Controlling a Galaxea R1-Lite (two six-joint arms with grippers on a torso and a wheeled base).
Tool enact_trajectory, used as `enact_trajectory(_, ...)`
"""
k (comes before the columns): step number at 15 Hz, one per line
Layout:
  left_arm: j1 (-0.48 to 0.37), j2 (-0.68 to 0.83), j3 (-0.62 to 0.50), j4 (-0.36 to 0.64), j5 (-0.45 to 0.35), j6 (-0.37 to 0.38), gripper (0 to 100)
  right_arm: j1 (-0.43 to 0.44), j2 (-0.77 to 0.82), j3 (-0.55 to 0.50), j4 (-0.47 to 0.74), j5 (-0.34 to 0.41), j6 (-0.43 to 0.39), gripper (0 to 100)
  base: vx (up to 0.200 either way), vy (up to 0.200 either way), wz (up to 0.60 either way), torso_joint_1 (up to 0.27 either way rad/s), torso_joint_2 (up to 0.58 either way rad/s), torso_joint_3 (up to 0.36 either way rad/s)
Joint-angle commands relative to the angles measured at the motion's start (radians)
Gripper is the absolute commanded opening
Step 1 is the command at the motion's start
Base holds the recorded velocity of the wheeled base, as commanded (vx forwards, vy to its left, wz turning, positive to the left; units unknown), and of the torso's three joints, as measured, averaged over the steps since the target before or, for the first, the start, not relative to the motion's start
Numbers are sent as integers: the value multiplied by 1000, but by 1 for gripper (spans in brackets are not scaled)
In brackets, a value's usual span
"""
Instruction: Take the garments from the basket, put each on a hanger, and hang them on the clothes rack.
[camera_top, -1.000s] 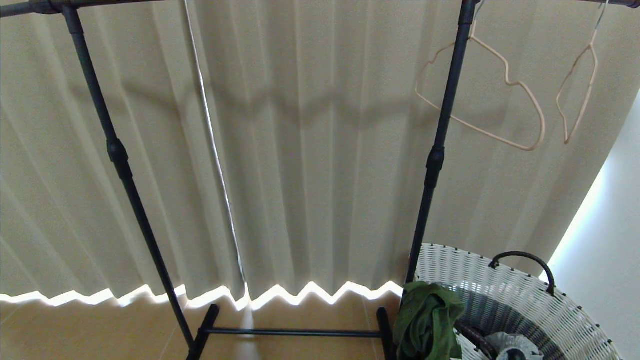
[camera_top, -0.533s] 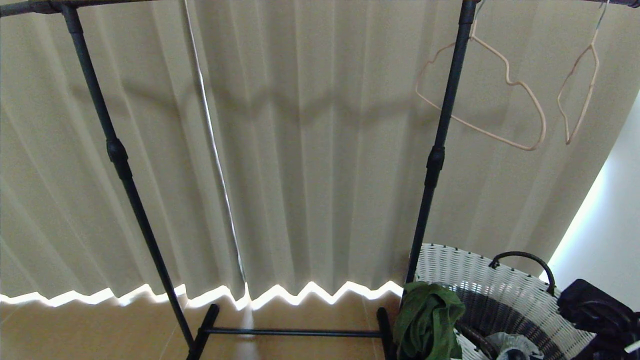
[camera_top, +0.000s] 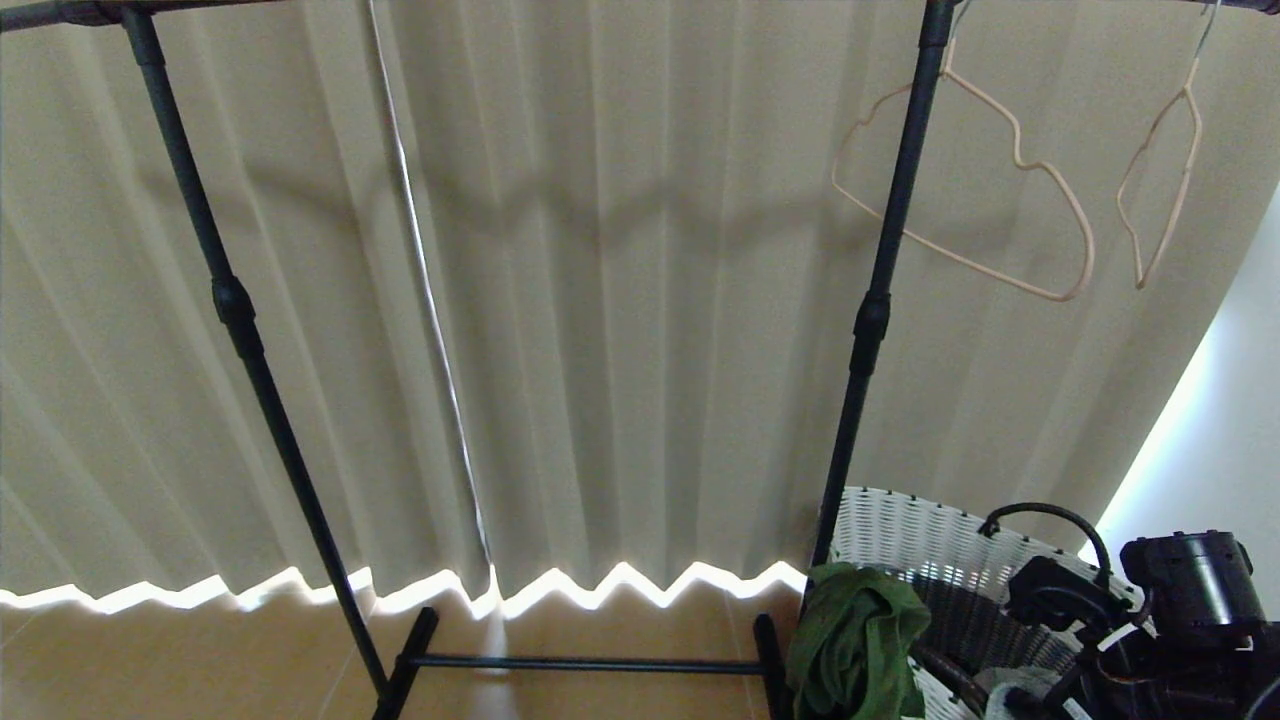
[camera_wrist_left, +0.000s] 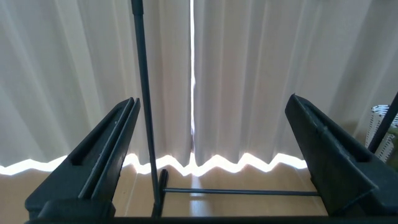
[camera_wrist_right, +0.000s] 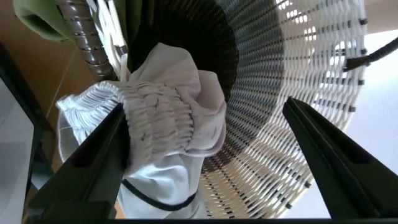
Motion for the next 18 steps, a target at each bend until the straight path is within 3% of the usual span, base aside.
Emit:
enact_trajectory(1, 0, 0, 0, 0, 0, 0, 100, 2, 21, -5, 2, 1, -2, 100, 0, 0, 0, 0, 0, 0)
enact_trajectory(4, 0, 0, 0, 0, 0, 0, 100, 2, 79, -31, -3, -24, -2, 100, 0, 0, 0, 0, 0, 0)
enact_trajectory(5, 0, 0, 0, 0, 0, 0, 100, 2, 76, -31, -3, -35, 0, 0, 0, 0, 0, 0, 0, 0)
enact_trajectory(9, 0, 0, 0, -2, 0, 1, 100, 2, -31, -21, 8, -35, -2, 0, 0, 0, 0, 0, 0, 0)
enact_trajectory(14, 0, 0, 0, 0, 0, 0, 100, 11, -388, 19, 117, -26, 3, 0, 0, 0, 0, 0, 0, 0)
enact_trajectory(15, 0, 0, 0, 0, 0, 0, 100, 11, -388, 19, 117, -26, 3, 0, 0, 0, 0, 0, 0, 0)
enact_trajectory(16, 0, 0, 0, 0, 0, 0, 100, 2, -615, -2, 220, -24, 6, 0, 0, 0, 0, 0, 0, 0)
enact_trajectory(18, 0, 0, 0, 0, 0, 0, 100, 2, -780, -54, 338, -21, 20, 0, 0, 0, 0, 0, 0, 0)
